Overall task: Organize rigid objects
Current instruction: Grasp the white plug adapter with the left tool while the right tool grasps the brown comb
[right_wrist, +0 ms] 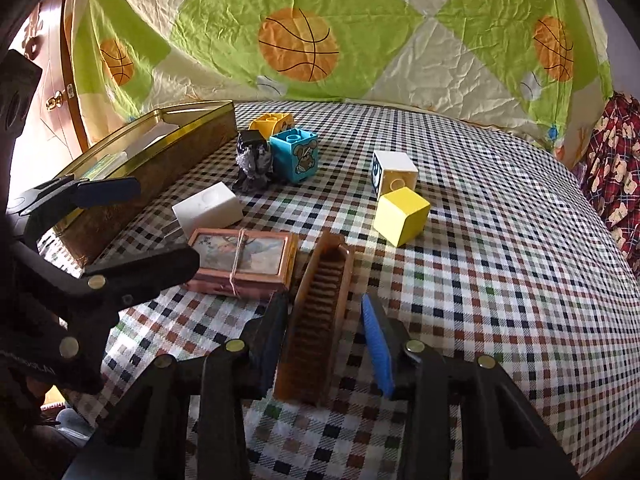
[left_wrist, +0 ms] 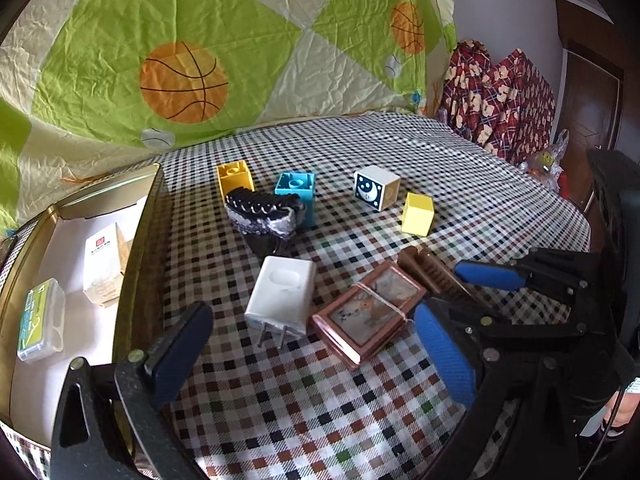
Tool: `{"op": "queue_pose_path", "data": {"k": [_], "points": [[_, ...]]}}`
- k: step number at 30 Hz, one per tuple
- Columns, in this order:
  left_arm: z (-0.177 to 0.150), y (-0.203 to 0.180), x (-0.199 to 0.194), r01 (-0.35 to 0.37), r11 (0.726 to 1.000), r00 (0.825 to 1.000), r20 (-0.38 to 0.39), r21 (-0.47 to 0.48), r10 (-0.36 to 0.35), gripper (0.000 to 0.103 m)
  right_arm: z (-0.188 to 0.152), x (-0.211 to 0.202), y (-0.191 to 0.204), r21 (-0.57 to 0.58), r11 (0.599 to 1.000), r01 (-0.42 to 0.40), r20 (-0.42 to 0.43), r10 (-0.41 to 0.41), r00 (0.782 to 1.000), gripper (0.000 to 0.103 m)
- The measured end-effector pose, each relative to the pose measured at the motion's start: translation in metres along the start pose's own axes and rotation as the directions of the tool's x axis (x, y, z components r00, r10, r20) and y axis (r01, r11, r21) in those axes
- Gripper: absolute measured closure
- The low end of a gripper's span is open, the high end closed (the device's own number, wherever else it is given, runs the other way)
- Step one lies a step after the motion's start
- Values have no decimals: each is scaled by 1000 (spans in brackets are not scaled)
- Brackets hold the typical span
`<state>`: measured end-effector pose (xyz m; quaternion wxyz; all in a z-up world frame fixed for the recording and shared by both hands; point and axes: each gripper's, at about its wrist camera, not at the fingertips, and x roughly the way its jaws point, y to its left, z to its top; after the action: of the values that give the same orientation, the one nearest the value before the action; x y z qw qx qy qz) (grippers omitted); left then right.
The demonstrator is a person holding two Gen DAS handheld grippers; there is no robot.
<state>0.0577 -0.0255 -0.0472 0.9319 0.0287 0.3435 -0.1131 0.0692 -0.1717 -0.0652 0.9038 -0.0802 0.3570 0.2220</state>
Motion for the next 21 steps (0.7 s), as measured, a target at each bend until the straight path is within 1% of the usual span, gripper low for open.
{"op": "queue_pose_path", "data": {"k": [1, 2, 4, 5, 6, 7, 9, 11, 12, 14, 17, 19, 20, 21], "points": [[1, 2, 2, 2, 1000, 1000, -4, -6, -2, 6, 3, 2, -1, -4, 1000, -4, -2, 4, 1000, 65], [2, 2, 4, -4, 1000, 1000, -1, -3, 4, 10, 5, 4, -2, -3, 1000, -10, -4, 10, 1000, 70], [3, 3, 9, 15, 1000, 1000, -18, -5, -15, 20, 8, 9, -6, 10, 1000, -17, -5, 17, 1000, 73], [3, 4, 12, 26, 1000, 999, -31, -9, -27, 30, 10, 12, -9, 20, 999, -25, -8, 26, 1000, 74], [4, 5, 14, 34, 999, 998, -43, -12, -34, 33, 11, 15, -11, 25, 999, -28, -11, 28, 1000, 75], [5, 5, 15, 28, 1000, 999, -41, -9, -28, 33, 13, 19, -14, 38, 998, -40, -25, 41, 999, 75], [7, 6, 19, 29, 999, 997, -65, -20, -30, 33, 16, 19, -16, 36, 998, -54, -19, 55, 998, 76], [9, 9, 25, 47, 998, 994, -94, -39, -50, 33, 17, 24, -18, 38, 996, -75, -39, 77, 996, 76], [10, 11, 27, 58, 997, 992, -107, -57, -63, 31, 18, 24, -18, 35, 996, -81, -39, 83, 996, 76], [12, 15, 30, 58, 995, 991, -117, -78, -67, 31, 17, 24, -18, 36, 995, -88, -37, 89, 995, 76], [16, 14, 31, 26, 999, 993, -113, -37, -30, 31, 17, 24, -15, 22, 997, -77, -36, 78, 996, 76], [17, 15, 33, 30, 999, 993, -113, -33, -33, 31, 17, 24, -15, 23, 997, -77, -35, 77, 996, 76], [17, 15, 32, 41, 999, 993, -112, -36, -45, 36, 16, 24, -15, 27, 996, -80, -33, 80, 996, 76], [17, 17, 32, 55, 998, 992, -110, -40, -59, 43, 16, 24, -16, 31, 996, -83, -31, 84, 996, 76]]}}
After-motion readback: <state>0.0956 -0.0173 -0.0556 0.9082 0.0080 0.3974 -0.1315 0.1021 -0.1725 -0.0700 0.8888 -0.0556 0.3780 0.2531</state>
